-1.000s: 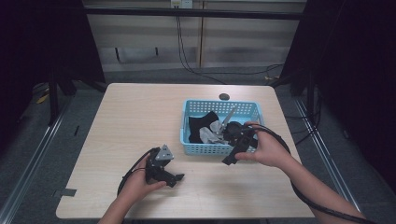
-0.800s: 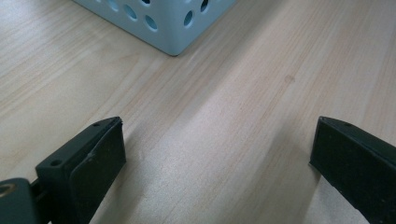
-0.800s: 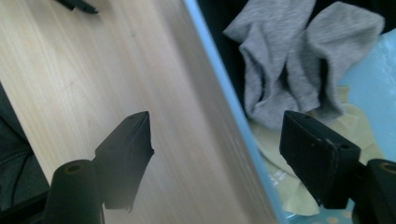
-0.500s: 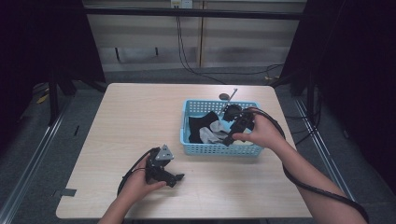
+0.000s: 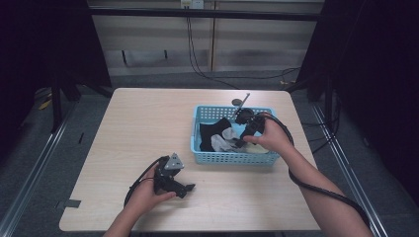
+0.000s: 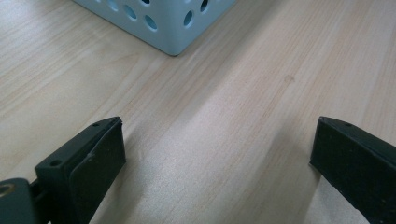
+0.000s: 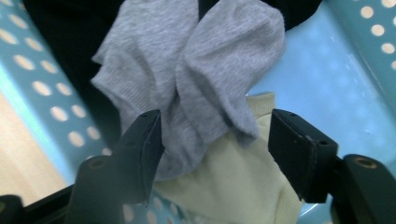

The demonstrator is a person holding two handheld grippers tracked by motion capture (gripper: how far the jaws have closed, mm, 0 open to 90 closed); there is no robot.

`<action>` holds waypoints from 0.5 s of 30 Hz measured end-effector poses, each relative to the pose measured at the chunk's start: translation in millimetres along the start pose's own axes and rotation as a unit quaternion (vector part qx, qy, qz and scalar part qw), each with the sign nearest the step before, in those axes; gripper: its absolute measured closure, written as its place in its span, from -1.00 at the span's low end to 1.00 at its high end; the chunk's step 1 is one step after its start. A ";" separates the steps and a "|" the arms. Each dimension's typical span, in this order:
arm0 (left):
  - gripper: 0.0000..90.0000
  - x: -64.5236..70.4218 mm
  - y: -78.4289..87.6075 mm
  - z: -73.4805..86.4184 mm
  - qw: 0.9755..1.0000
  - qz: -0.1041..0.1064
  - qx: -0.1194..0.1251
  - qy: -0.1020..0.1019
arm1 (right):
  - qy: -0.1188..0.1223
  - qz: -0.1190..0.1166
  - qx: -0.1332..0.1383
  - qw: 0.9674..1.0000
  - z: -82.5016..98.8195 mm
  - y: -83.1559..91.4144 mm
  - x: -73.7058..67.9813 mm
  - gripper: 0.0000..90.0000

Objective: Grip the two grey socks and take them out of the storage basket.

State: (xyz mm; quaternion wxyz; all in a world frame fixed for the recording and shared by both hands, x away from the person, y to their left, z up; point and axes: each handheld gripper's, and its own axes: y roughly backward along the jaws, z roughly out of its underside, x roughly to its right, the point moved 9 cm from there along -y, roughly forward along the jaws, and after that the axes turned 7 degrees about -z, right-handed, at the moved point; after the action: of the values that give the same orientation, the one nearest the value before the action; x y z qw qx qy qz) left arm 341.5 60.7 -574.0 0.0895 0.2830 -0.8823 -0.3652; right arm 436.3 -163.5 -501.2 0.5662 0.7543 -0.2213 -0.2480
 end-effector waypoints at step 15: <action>-0.95 -0.1 0.2 0.2 1.000 0.001 -0.001 -0.002 | -0.007 0.018 -0.014 1.000 -12.5 -18.8 14.3 0.31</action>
State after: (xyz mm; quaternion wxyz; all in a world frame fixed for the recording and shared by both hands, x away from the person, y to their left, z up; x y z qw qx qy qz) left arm 341.4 61.0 -573.9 0.0883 0.2809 -0.8826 -0.3665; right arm 456.3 -158.1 -518.2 0.5793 0.7406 -0.2353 -0.2459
